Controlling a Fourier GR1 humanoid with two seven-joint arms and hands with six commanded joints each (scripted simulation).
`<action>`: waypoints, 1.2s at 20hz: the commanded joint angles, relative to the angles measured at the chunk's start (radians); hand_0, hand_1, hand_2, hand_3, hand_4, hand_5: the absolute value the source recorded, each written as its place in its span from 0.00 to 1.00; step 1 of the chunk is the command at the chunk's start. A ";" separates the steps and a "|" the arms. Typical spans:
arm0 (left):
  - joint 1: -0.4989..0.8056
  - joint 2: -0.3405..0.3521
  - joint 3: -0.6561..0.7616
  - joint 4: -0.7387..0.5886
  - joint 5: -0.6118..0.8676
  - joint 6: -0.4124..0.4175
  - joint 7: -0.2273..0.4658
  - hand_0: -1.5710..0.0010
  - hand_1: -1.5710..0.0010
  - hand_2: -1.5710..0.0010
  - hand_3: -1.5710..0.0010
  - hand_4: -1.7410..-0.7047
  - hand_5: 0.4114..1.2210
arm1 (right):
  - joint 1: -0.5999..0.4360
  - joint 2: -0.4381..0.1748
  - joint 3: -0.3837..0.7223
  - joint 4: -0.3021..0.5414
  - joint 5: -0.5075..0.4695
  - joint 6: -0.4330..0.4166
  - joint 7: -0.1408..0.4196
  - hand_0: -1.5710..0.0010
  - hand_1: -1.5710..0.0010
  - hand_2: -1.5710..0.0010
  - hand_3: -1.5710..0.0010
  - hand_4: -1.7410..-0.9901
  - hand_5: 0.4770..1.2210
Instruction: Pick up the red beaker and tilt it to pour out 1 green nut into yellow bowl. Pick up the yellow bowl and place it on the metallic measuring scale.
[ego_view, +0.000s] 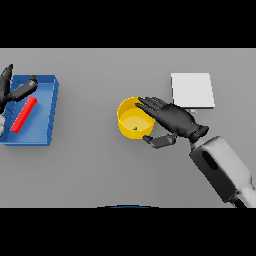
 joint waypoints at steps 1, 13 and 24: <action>0.006 0.005 0.000 -0.013 0.002 0.003 0.004 1.00 1.00 1.00 1.00 0.91 0.38 | -0.020 -0.005 0.013 0.025 0.005 0.012 -0.027 1.00 1.00 1.00 1.00 0.62 0.25; 0.008 0.017 0.007 -0.003 0.008 -0.014 -0.021 1.00 1.00 1.00 1.00 0.91 0.40 | -0.199 0.041 0.121 0.249 0.050 0.132 -0.083 1.00 1.00 1.00 1.00 0.63 0.27; -0.007 0.017 0.011 0.015 0.005 -0.018 -0.020 1.00 1.00 1.00 1.00 0.92 0.39 | -0.258 0.059 0.178 0.332 0.090 0.192 -0.066 1.00 0.99 0.98 0.97 0.56 0.37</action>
